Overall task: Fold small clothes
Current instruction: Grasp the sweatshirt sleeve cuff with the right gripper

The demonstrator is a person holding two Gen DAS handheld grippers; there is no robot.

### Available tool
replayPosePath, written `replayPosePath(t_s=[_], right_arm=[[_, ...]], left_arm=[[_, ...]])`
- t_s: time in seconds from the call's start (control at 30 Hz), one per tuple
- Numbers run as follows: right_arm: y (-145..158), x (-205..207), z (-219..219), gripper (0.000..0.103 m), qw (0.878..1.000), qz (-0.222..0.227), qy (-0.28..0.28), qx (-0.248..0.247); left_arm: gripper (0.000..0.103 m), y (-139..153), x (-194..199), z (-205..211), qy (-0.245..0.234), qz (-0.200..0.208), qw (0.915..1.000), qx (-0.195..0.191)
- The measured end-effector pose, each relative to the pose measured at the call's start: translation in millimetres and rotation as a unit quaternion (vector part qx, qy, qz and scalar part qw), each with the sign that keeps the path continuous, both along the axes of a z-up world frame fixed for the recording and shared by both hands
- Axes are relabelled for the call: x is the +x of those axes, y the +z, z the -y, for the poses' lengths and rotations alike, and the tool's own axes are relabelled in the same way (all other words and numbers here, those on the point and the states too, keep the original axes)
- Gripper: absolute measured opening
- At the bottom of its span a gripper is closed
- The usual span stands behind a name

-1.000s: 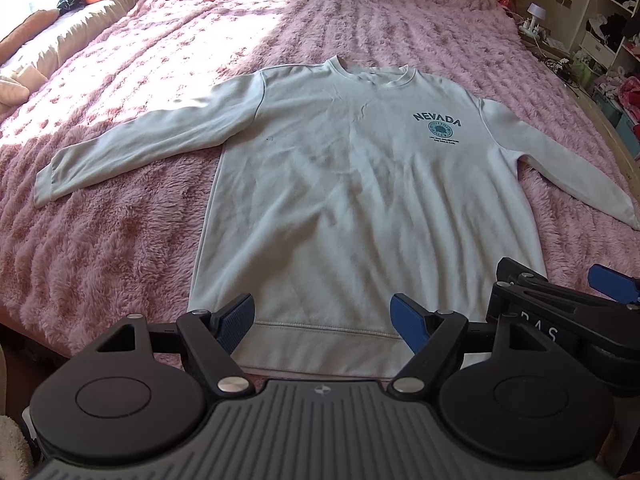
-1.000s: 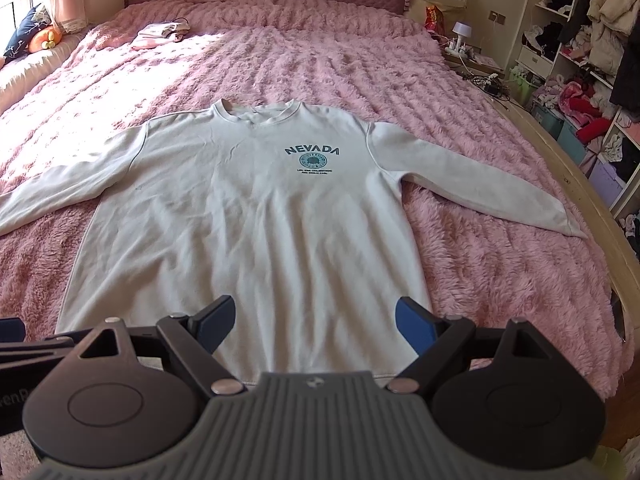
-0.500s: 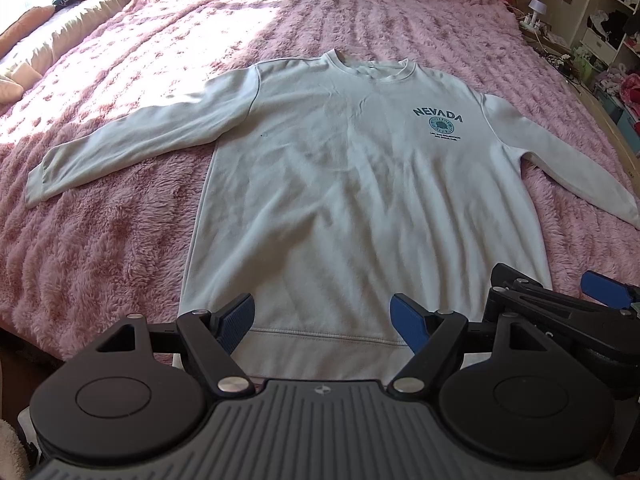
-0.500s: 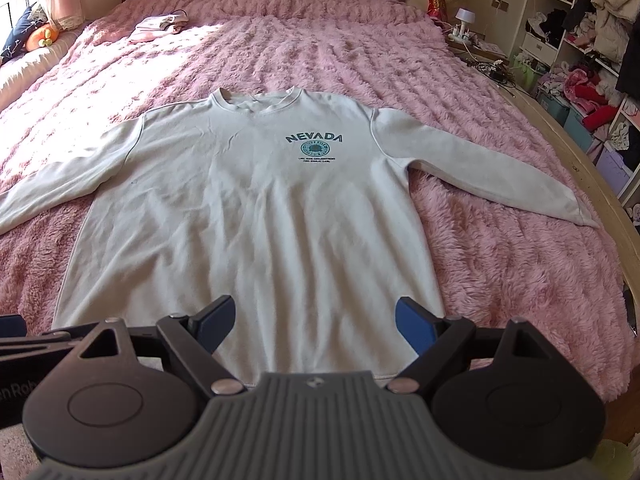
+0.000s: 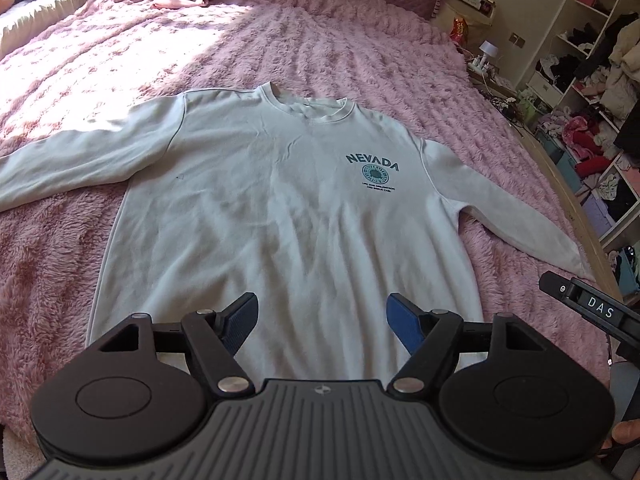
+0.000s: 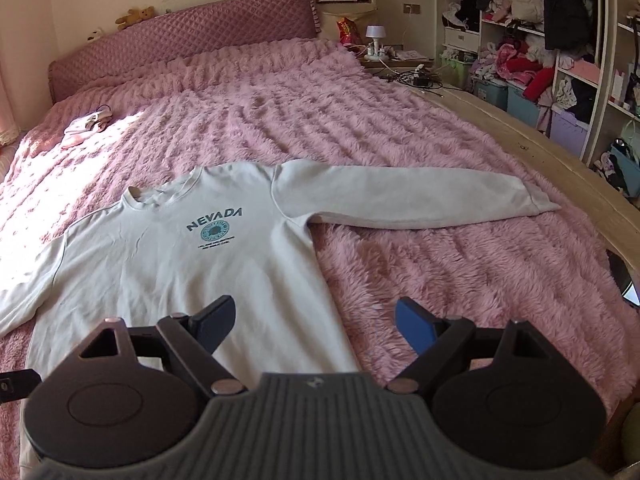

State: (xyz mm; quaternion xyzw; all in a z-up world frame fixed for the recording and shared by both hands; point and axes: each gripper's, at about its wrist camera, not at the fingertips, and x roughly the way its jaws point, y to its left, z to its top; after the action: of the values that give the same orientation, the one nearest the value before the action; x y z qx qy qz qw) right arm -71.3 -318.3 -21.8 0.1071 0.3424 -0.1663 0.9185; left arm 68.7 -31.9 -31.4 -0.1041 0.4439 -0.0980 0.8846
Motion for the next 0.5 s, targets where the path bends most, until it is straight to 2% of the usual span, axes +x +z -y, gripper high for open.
replayPosePath(t_s=[0.1,0.2,0.27,0.37,0.5], right_arm=[[-5,5,42,0.083,0.999,0.02,-0.037,0.001],[-10,1,88,0.082,0.995,0.082,-0.058,0.024],[-14,-1,121,0.082,0.987,0.132,-0.087,0.037],[-24,3,171,0.082,0.976,0.171,-0.121,0.057],[-42,12,239,0.081,0.961,0.193,-0.194,0.04]], left_arm=[[0.086,-6,21,15,-0.015,0.009,0.9991,-0.039],[0.086,-11,41,38,-0.017,0.026,0.9989,-0.036],[0.086,-16,57,55,-0.033,0.042,0.9975,-0.046],[0.086,-29,80,80,-0.058,0.053,0.9934,-0.084],[0.086,-49,109,120,-0.062,0.035,0.9949,-0.072]])
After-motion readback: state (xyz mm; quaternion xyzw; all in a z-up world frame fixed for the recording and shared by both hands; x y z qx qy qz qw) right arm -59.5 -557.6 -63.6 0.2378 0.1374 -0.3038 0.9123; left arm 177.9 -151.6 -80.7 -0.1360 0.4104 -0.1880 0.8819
